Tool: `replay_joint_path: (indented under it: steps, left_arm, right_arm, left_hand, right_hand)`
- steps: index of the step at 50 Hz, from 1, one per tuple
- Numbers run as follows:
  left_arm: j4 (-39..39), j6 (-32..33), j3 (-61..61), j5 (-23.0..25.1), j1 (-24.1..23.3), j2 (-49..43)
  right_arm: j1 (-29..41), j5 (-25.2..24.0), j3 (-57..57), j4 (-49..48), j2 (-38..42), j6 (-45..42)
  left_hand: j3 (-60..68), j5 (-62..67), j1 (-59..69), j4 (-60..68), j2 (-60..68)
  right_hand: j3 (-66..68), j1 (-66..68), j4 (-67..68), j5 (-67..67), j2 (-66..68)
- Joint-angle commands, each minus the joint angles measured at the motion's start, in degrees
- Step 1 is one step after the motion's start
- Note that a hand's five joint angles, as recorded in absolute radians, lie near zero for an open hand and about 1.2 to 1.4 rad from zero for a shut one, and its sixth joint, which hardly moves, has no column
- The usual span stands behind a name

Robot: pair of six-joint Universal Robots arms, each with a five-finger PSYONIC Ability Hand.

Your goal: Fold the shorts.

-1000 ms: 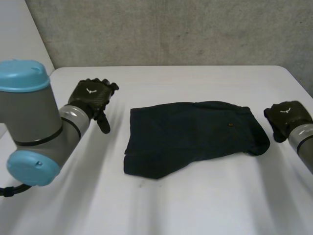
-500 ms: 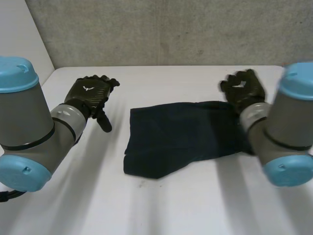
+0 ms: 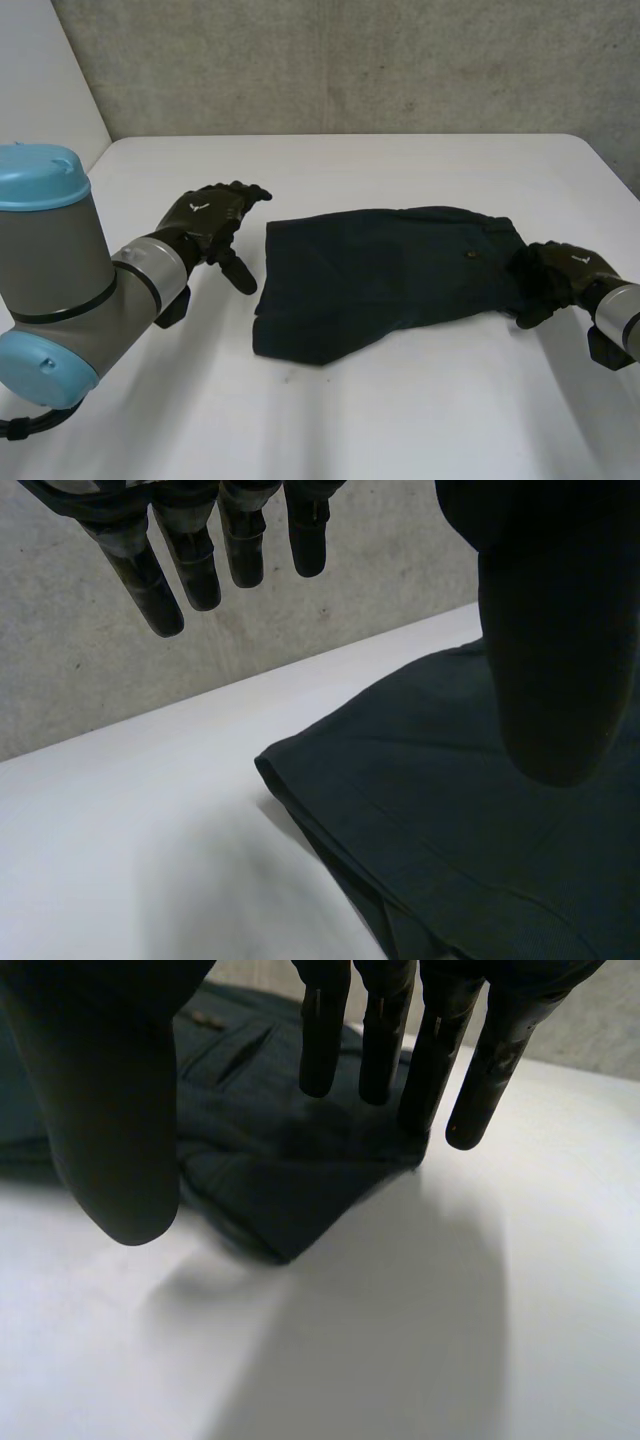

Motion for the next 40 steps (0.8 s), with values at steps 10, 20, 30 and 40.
replay_joint_path:
  steps: [10, 20, 30, 40]
  left_arm:
    - [0.3, 0.1, -0.2, 0.1, 0.3, -0.8]
    - [0.2, 0.2, -0.4, 0.1, 0.4, -0.7]
    - [0.2, 0.2, -0.3, 0.1, 0.7, -0.3]
    - [0.1, 0.2, -0.3, 0.1, 1.1, 0.0]
  right_arm:
    - [0.6, 1.0, -3.2, -5.2, 6.2, -1.4]
    - [0.1, 3.5, -4.7, -3.4, 4.1, -2.8]
    - [-0.1, 11.0, -5.3, 0.5, -1.8, -27.4]
    - [22.5, 12.5, -13.8, -0.5, -3.1, -38.8]
  left_hand:
    - [-1.7, -2.3, -0.6, -1.2, -1.1]
    - [-1.7, -2.3, -0.6, -1.2, -1.1]
    - [-1.7, -2.3, -0.6, -1.2, -1.1]
    - [-1.7, -2.3, -0.6, -1.2, -1.1]
  right_hand:
    - [40.3, 43.1, 40.4, 40.5, 40.4]
    - [54.1, 56.9, 54.2, 54.3, 54.2]
    - [54.1, 56.9, 54.2, 54.3, 54.2]
    - [54.1, 56.9, 54.2, 54.3, 54.2]
